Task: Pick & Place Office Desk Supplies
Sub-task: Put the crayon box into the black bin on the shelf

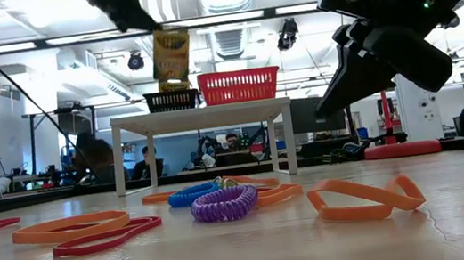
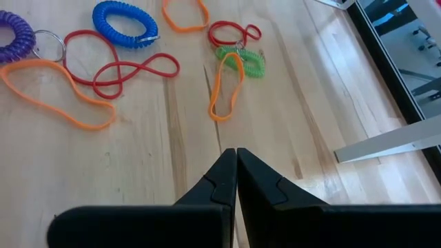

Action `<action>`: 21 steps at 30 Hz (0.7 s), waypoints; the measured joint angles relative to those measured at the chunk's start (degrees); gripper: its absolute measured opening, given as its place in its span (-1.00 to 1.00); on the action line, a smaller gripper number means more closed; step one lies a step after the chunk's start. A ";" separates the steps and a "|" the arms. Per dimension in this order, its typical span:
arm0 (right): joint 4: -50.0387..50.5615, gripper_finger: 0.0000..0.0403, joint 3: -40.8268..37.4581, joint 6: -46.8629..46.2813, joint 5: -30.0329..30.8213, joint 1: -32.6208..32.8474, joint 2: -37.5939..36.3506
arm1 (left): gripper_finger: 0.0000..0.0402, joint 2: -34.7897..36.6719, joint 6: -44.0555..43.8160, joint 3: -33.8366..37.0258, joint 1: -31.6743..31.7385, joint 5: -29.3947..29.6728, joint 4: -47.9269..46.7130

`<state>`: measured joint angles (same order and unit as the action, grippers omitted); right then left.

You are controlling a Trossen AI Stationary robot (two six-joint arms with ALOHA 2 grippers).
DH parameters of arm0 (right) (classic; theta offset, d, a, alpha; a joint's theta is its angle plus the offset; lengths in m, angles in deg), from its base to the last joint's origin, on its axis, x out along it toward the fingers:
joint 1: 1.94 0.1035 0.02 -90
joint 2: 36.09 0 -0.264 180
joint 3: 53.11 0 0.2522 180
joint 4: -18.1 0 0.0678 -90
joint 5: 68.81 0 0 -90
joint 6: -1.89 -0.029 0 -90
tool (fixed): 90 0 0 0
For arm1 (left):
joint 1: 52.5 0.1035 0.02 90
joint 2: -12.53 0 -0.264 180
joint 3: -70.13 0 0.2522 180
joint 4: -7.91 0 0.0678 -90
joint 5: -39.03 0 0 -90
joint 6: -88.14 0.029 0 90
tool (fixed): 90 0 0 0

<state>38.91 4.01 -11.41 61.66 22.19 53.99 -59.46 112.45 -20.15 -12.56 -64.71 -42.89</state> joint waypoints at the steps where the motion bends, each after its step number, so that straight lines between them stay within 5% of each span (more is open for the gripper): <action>1: 0.00 -0.96 0.00 0.00 0.02 -0.04 0.00 | -1.00 -0.03 0.76 0.94 0.97 -0.40 0.69; 5: -0.15 -0.96 0.00 0.38 0.29 -0.36 0.00 | -1.00 -0.13 2.67 4.88 3.49 -5.18 5.49; 21: -0.44 -0.96 0.02 3.83 2.75 -4.49 -0.02 | -1.00 -1.91 4.43 13.75 7.68 -5.35 15.84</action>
<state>38.47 4.03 -7.58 64.41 17.70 53.97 -61.36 116.88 -6.40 -4.88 -70.06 -27.05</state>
